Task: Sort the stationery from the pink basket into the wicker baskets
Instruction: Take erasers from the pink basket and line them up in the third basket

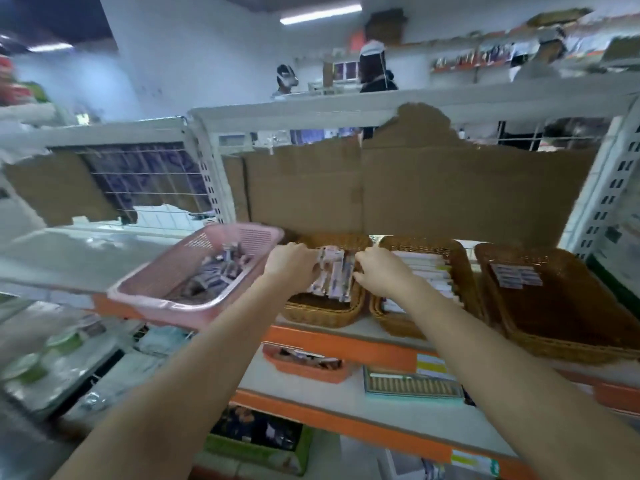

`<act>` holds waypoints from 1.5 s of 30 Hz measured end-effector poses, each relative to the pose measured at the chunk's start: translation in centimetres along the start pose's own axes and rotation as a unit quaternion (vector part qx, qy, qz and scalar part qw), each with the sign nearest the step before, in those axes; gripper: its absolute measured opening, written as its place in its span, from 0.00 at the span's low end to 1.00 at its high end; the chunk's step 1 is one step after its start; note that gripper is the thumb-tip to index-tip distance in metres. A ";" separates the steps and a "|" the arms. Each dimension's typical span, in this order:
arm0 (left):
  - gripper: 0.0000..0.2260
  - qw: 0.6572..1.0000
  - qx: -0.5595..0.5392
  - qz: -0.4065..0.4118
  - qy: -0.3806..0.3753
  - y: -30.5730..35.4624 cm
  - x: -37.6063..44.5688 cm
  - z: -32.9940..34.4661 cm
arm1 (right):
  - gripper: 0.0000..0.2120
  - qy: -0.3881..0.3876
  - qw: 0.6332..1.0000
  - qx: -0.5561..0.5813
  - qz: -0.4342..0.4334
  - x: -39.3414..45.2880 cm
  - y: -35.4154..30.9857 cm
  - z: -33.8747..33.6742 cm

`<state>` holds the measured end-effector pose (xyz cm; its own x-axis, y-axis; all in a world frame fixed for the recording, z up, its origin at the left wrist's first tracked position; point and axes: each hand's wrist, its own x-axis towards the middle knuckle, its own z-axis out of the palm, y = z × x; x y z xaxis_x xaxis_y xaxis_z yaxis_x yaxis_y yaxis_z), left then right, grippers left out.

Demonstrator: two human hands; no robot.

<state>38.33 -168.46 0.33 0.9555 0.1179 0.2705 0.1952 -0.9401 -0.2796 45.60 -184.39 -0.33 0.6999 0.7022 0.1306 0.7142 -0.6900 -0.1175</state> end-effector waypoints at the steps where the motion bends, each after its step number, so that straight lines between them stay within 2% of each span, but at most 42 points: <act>1: 0.12 1.000 0.008 -0.003 0.001 -1.8 -0.6 0.3 | 0.08 0.003 1.000 0.005 -0.002 0.8 -1.7 0.4; 3: 0.12 1.000 0.009 -0.011 0.007 -5.2 -1.7 1.1 | 0.07 0.009 1.000 0.016 -0.008 2.4 -5.0 1.1; 8: 0.12 0.999 -0.024 -0.036 0.005 -13.3 -2.9 3.2 | 0.15 0.036 0.999 0.026 -0.015 7.1 -12.0 2.5; 15: 0.09 0.998 -0.031 -0.061 -0.004 -22.3 -3.2 6.7 | 0.11 0.005 0.998 0.045 -0.045 14.7 -18.4 4.1; 24: 0.11 0.994 -0.014 -0.044 -0.103 -27.1 -0.8 12.4 | 0.10 -0.048 0.998 0.025 -0.040 20.3 -22.2 8.0; 30: 0.10 0.991 -0.025 0.002 -0.128 -28.7 0.7 14.8 | 0.12 -0.044 0.999 0.016 -0.018 20.4 -22.5 9.7; 34: 0.08 0.992 -0.033 0.047 -0.117 -29.5 1.8 15.8 | 0.13 -0.006 0.999 0.023 0.023 18.9 -23.6 9.9; 39: 0.08 0.986 -0.034 0.082 -0.138 -30.1 2.8 16.7 | 0.10 0.064 0.994 0.048 0.073 15.5 -26.7 10.0; 45: 0.12 0.981 -0.078 0.111 -0.138 -30.0 4.0 17.6 | 0.09 0.155 0.976 0.043 0.146 9.6 -31.1 11.0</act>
<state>40.17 -134.15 -6.46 0.9984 -0.0330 -0.0467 -0.0398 -0.9873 -0.1537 30.22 -154.28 -6.25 0.8478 0.3817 0.3683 0.4915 -0.8263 -0.2751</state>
